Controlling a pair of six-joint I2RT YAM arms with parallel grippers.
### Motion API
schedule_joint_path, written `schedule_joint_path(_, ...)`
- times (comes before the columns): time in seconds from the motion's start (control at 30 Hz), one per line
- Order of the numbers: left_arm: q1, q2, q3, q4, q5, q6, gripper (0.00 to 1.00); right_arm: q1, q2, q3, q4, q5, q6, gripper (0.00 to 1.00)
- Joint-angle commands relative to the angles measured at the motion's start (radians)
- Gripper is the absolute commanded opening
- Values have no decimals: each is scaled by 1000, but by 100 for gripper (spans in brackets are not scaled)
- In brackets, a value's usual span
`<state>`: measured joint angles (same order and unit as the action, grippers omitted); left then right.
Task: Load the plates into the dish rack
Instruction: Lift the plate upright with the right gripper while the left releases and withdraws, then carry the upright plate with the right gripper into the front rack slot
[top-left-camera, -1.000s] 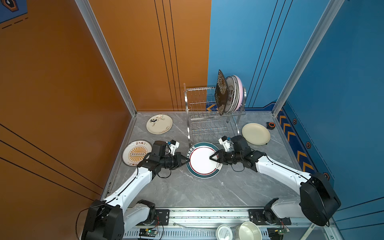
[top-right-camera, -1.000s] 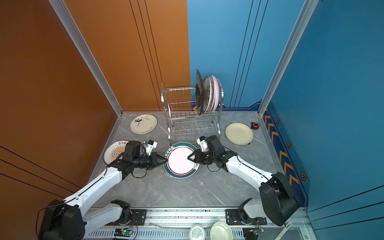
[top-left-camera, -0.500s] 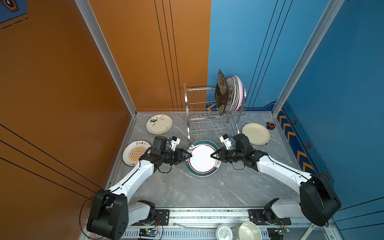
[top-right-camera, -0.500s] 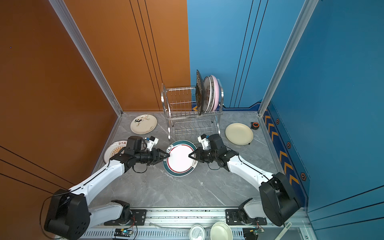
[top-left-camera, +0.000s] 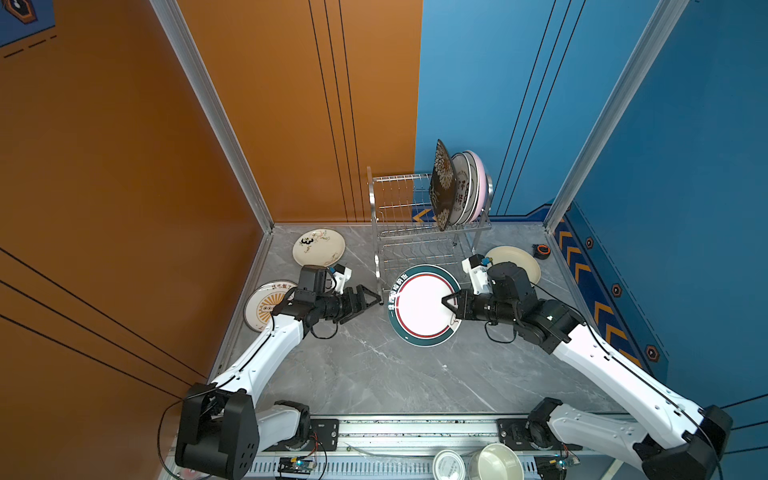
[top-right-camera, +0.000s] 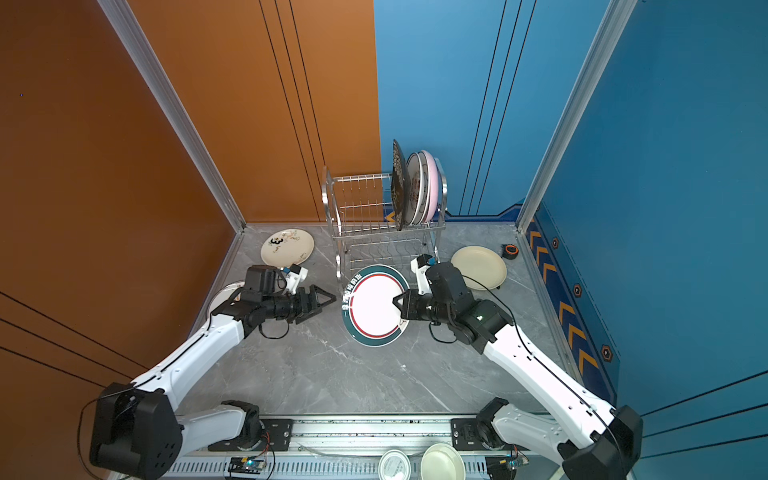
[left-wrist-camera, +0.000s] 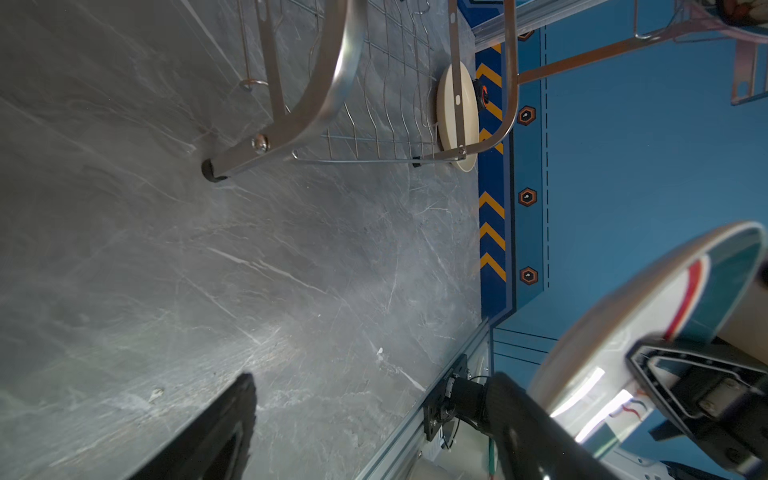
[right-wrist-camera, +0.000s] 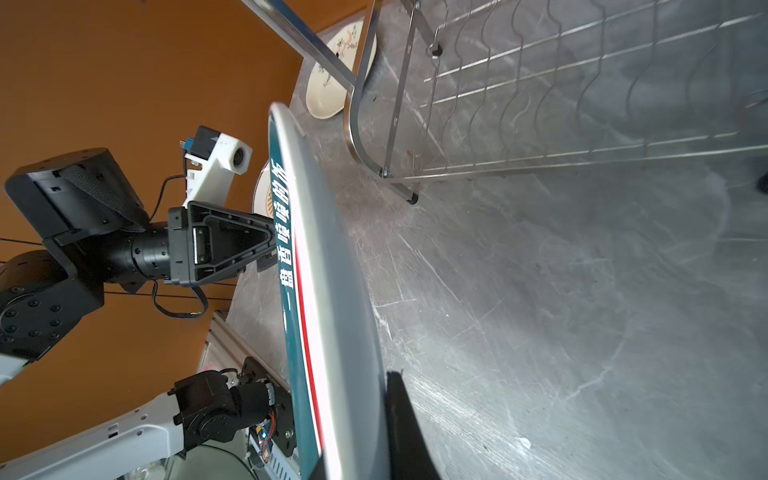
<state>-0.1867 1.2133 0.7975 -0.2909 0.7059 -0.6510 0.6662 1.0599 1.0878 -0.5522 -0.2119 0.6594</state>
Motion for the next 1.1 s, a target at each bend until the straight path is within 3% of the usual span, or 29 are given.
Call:
schedule_joint_path(0.0, 9, -13, 30, -38, -64, 14, 92, 44, -39, 122, -155, 245, -43, 0)
schedule_joint_path(0.27, 5, 0, 49, -77, -120, 48, 95, 202, 42, 437, -300, 630, -105, 0)
schedule_joint_path(0.47, 2, 5, 68, -88, -139, 71, 96, 275, 172, 673, -301, 846, -205, 0)
schedule_joint_path(0.6, 3, 10, 73, -98, -151, 91, 97, 282, 276, 815, -254, 949, -313, 0)
schedule_joint_path(0.73, 6, 16, 74, -100, -152, 107, 97, 272, 353, 850, -84, 1035, -439, 0)
schedule_joint_path(1.07, 16, 5, 86, -102, -137, 105, 99, 209, 588, 989, 198, 1095, -646, 0)
